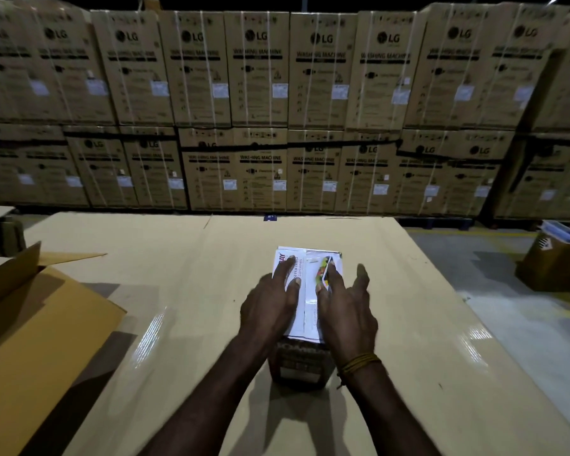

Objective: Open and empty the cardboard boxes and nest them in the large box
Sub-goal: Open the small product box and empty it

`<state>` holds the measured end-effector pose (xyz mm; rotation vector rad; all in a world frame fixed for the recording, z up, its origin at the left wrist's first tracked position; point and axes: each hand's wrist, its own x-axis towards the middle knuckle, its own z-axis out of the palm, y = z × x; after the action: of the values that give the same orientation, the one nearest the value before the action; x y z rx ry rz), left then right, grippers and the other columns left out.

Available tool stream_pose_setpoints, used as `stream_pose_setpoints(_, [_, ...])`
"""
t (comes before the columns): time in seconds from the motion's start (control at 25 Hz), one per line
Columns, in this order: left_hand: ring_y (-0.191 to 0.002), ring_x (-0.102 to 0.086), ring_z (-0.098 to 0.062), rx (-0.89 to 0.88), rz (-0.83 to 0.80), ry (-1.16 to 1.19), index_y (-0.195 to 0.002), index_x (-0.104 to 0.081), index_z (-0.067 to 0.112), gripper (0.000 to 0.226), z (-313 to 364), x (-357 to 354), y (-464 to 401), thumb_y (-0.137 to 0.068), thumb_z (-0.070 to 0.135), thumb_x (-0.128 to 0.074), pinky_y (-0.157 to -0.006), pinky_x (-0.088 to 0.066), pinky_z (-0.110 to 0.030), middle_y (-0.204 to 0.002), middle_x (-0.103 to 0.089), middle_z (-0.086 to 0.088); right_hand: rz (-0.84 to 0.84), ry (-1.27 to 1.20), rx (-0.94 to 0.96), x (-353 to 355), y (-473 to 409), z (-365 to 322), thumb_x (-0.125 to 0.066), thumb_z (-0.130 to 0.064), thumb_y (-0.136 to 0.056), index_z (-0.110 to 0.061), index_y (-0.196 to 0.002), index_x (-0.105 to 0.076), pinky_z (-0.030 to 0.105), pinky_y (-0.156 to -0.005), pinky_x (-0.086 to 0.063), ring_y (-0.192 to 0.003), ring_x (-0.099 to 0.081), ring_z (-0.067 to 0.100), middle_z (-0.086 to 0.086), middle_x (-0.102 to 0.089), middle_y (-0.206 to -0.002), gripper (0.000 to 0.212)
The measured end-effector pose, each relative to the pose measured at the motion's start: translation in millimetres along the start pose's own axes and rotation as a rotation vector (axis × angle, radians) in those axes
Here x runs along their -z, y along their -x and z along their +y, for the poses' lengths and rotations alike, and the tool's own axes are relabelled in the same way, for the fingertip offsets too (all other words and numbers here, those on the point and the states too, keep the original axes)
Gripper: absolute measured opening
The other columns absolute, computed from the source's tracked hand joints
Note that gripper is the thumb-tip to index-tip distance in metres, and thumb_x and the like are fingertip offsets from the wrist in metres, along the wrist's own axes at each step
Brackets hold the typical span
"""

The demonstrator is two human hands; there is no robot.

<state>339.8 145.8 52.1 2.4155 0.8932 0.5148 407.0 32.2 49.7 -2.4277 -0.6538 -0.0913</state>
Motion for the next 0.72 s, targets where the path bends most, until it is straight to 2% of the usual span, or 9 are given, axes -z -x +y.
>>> stream_pose_setpoints(0.08, [-0.113,-0.058,-0.031,0.014,-0.036,-0.034,-0.151,-0.02,0.049,0.052,0.3,0.1,-4.5,-0.101,0.05,-0.032,-0.089,-0.044,-0.036,-0.125,-0.061,-0.009,-0.004,0.077,0.047,1.5,5.6,-7.7,-0.039,-0.045,-0.1,-0.038,-0.15,-0.028,0.039,-0.088,-0.047,-0.134,-0.039,0.026,0.005,-0.011,-0.158,0.052])
stream_pose_setpoints(0.24, [-0.114,-0.058,-0.034,0.047,-0.095,-0.004,-0.153,-0.022,0.044,0.054,8.2,13.3,-20.2,-0.101,0.045,-0.038,-0.088,-0.045,-0.032,-0.127,-0.062,-0.015,-0.145,0.126,0.095,-0.2,11.8,-14.4,-0.042,-0.05,-0.098,-0.028,-0.156,-0.015,0.04,-0.098,-0.043,-0.138,-0.033,0.031,0.009,0.0,-0.162,0.068])
stream_pose_setpoints(0.32, [-0.115,-0.058,-0.033,0.042,-0.141,0.018,-0.153,-0.024,0.042,0.056,8.5,18.2,-21.5,-0.1,0.042,-0.041,-0.088,-0.044,-0.03,-0.132,-0.06,-0.014,-0.199,0.101,0.088,7.6,5.4,-14.0,-0.047,-0.05,-0.095,-0.028,-0.155,-0.019,0.04,-0.098,-0.042,-0.135,-0.036,0.035,0.01,-0.004,-0.162,0.069])
stream_pose_setpoints(0.48, [-0.11,-0.062,-0.027,0.06,-0.24,0.089,-0.152,-0.027,0.041,0.056,1.2,18.5,-20.0,-0.099,0.041,-0.044,-0.078,-0.043,-0.022,-0.136,-0.058,-0.009,-0.237,0.151,0.106,21.8,0.0,-10.9,-0.05,-0.046,-0.094,-0.03,-0.145,-0.038,0.037,-0.092,-0.044,-0.127,-0.045,0.035,0.009,-0.022,-0.155,0.054])
stream_pose_setpoints(0.56, [-0.105,-0.064,-0.027,0.057,-0.228,0.081,-0.151,-0.029,0.043,0.054,-0.5,12.5,-18.9,-0.098,0.045,-0.042,-0.079,-0.047,-0.023,-0.133,-0.06,-0.007,-0.226,0.189,0.095,21.1,4.9,-7.6,-0.045,-0.045,-0.097,-0.031,-0.149,-0.032,0.038,-0.096,-0.042,-0.131,-0.041,0.034,0.009,-0.018,-0.158,0.056])
stream_pose_setpoints(0.64, [-0.109,-0.062,-0.028,0.02,-0.173,0.03,-0.149,-0.034,0.044,0.051,-0.2,1.6,-12.0,-0.099,0.049,-0.039,-0.088,-0.05,-0.031,-0.135,-0.055,-0.005,-0.155,0.252,0.102,15.6,10.8,-2.1,-0.039,-0.045,-0.098,-0.031,-0.152,-0.028,0.039,-0.097,-0.041,-0.134,-0.036,0.032,0.01,-0.014,-0.161,0.056])
stream_pose_setpoints(0.72, [-0.12,-0.053,-0.022,-0.064,-0.026,0.059,-0.135,-0.054,0.039,0.039,0.5,-9.5,-2.8,-0.098,0.043,-0.045,-0.091,-0.045,-0.032,-0.145,-0.043,0.003,-0.067,0.258,0.118,8.1,14.5,4.0,-0.029,-0.046,-0.095,-0.03,-0.151,-0.033,0.039,-0.099,-0.04,-0.137,-0.034,0.03,0.011,-0.019,-0.161,0.059])
